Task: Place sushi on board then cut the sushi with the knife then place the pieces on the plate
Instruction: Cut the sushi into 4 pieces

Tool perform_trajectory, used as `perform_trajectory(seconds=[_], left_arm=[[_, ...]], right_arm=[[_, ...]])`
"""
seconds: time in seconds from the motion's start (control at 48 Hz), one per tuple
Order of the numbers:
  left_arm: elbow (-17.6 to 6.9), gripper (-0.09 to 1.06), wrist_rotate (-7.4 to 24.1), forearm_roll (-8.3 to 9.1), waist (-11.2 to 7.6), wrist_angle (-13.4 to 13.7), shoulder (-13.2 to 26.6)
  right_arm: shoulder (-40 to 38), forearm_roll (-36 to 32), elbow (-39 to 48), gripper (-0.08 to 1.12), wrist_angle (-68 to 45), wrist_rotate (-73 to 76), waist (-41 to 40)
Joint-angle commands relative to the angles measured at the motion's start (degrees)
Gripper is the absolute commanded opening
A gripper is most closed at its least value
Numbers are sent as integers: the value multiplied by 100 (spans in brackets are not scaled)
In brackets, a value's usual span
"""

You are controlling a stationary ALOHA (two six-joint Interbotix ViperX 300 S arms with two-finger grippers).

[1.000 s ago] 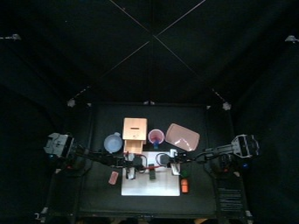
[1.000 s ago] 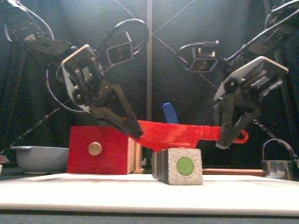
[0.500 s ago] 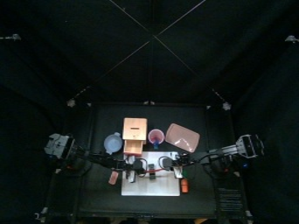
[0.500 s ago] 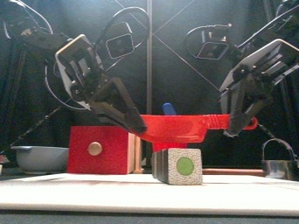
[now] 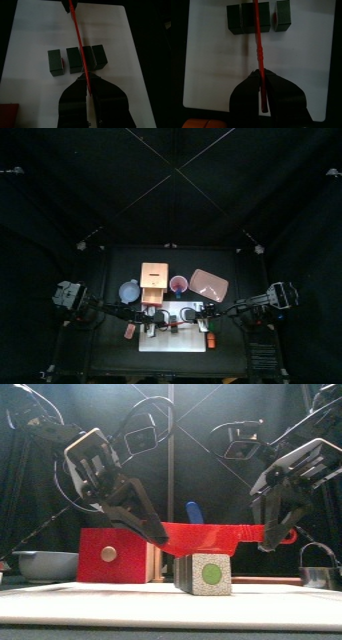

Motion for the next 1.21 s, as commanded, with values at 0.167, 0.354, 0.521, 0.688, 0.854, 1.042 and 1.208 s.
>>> perform_trajectory(seconds=[0.167,0.354,0.521,0.688,0.854,1.042,1.208], left_arm=[[-97,35,18,88,-35,0,-237],[-62,35,18,88,-35,0,-299],[-53,35,18,105,-35,0,-229],[-62,35,18,105,26,-35,-158],[-53,35,18,167,79,-26,-149],[-53,35,9,176,70,0,-141],[-70,35,9,167,44,0,-70]], right_arm=[[-141,-70,-132,43,9,-18,-62],[-141,-79,-123,43,9,-18,-62],[-105,-70,-123,43,9,-18,-70],[-26,-79,-158,43,-26,-18,-70],[-9,-79,-167,43,-26,-18,-70],[0,-62,-158,43,-26,-18,-62],[26,-62,-123,43,-26,-18,-53]])
